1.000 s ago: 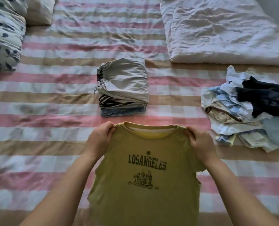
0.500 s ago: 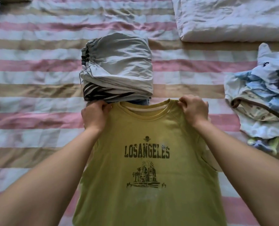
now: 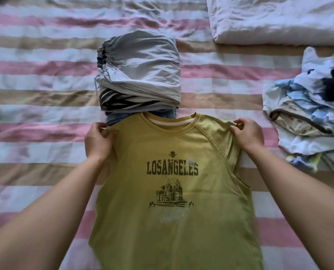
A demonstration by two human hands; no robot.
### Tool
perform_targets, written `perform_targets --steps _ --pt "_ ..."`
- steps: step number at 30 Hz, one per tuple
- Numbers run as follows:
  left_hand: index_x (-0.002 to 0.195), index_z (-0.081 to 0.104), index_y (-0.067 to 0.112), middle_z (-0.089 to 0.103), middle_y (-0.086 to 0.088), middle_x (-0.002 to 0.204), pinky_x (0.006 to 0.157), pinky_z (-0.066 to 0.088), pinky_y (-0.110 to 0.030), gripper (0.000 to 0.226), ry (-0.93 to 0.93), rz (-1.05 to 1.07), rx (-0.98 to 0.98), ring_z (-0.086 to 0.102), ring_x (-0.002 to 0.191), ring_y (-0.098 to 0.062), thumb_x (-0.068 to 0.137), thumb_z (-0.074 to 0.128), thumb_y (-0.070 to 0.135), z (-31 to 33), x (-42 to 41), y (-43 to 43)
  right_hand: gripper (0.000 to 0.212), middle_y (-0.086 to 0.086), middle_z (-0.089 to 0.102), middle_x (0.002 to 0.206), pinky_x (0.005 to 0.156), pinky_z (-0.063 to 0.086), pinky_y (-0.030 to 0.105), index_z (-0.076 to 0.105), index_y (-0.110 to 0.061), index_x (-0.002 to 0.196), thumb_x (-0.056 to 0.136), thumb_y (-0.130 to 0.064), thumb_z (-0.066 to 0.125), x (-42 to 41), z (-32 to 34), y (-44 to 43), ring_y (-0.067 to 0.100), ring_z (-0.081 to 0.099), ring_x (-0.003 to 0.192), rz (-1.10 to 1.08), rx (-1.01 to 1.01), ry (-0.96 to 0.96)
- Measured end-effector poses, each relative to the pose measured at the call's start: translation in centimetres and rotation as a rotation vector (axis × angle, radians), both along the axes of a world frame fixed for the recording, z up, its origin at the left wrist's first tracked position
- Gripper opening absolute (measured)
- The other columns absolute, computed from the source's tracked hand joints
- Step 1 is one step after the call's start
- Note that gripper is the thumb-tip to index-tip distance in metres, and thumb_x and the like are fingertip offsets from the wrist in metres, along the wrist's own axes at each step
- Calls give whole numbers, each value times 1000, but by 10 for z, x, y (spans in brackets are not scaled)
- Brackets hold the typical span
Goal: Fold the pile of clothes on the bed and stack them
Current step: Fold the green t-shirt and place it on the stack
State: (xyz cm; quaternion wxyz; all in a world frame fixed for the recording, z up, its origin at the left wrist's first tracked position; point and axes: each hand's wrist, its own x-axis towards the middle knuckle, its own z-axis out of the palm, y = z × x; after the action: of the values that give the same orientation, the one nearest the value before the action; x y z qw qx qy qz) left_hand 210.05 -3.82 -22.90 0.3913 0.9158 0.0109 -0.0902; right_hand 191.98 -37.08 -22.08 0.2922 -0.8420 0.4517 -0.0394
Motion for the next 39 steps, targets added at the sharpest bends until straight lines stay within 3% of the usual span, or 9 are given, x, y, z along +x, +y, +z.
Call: perform_targets --steps 5,12,17,20,26,30,33,36,39 --pt "129 42 9 57 -4 104 79 42 -30 53 169 54 -200 54 93 -18 83 67 15 -3 -71 39 46 20 52 121 96 35 40 50 -7 125 81 -13 65 -54 -1 59 35 45 114 -97 -37 -80" --pt "127 46 4 56 -12 122 98 43 -38 49 296 82 -180 54 112 -23 83 67 8 4 -175 97 42 20 51 123 95 34 40 60 -7 118 78 -9 70 -169 9 160 38 45 113 -34 -136 73" --pt "123 51 7 55 0 106 85 40 -25 45 304 94 -83 52 100 -13 82 68 12 14 -219 124 35 18 58 113 90 42 47 66 -6 108 74 -6 74 -212 15 220 39 51 104 207 -86 124" --pt "105 59 7 62 -5 94 75 43 -25 25 311 62 -120 59 84 -16 82 67 10 17 -226 134 34 17 61 106 82 49 48 69 -8 101 68 -6 79 -221 13 245 38 56 99 367 -53 116" --pt "82 60 17 61 8 70 56 39 -10 7 36 -28 -2 54 60 2 83 67 18 34 -215 145 35 16 61 110 83 47 48 69 -11 100 66 -11 80 -220 4 271 36 56 105 462 -48 195" --pt "103 61 5 66 -12 96 70 43 -30 25 95 -82 169 60 85 -25 85 66 21 31 -213 147 36 17 59 113 86 46 50 68 -11 101 67 -10 78 -217 2 277 38 54 108 425 -67 234" --pt "119 53 3 56 -20 115 87 38 -39 45 29 -145 380 50 105 -34 80 69 19 27 -226 147 39 17 59 112 84 49 52 68 -12 101 64 -15 81 -217 3 283 37 54 107 445 -102 189" --pt "110 60 3 57 -21 109 89 40 -42 44 -222 -358 370 43 104 -28 72 78 17 25 -251 136 54 14 59 112 87 48 50 66 -15 103 55 -32 86 -221 -1 290 31 50 109 601 -136 162" --pt "89 68 7 63 -15 94 79 50 -44 42 -268 -718 310 56 92 -29 57 87 26 17 -278 122 67 13 62 108 85 48 48 66 -14 101 40 -32 91 -224 -6 294 27 42 107 696 -185 174"
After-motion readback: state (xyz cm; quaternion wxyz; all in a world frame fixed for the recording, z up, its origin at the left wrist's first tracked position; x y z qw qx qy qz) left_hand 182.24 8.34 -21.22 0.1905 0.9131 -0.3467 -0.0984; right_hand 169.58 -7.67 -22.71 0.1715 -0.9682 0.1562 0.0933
